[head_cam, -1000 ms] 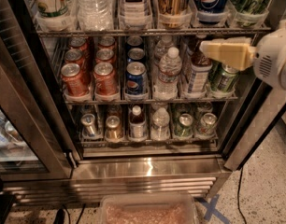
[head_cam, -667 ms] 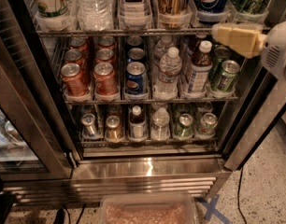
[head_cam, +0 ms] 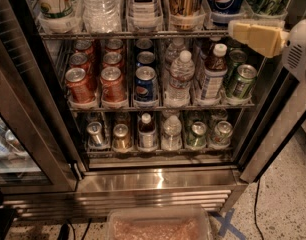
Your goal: Pick pepsi can from top shelf of fridge
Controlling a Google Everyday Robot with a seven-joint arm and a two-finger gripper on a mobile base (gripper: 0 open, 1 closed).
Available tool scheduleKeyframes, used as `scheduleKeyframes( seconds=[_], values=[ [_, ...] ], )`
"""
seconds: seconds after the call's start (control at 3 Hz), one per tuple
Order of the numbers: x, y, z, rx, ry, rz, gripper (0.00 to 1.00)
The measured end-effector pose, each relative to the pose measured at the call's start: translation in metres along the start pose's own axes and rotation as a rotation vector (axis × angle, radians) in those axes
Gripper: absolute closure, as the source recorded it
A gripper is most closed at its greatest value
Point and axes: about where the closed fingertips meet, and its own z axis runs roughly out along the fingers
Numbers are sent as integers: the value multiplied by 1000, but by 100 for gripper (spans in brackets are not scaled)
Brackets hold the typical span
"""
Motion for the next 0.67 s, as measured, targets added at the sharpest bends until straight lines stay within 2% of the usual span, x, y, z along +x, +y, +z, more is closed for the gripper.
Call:
scheduleKeyframes(
  seconds=[0.33,0.67],
  values=[
    [-6,33,13,-60,-18,9,10],
    [-15,65,25,-113,-59,2,30]
  ],
)
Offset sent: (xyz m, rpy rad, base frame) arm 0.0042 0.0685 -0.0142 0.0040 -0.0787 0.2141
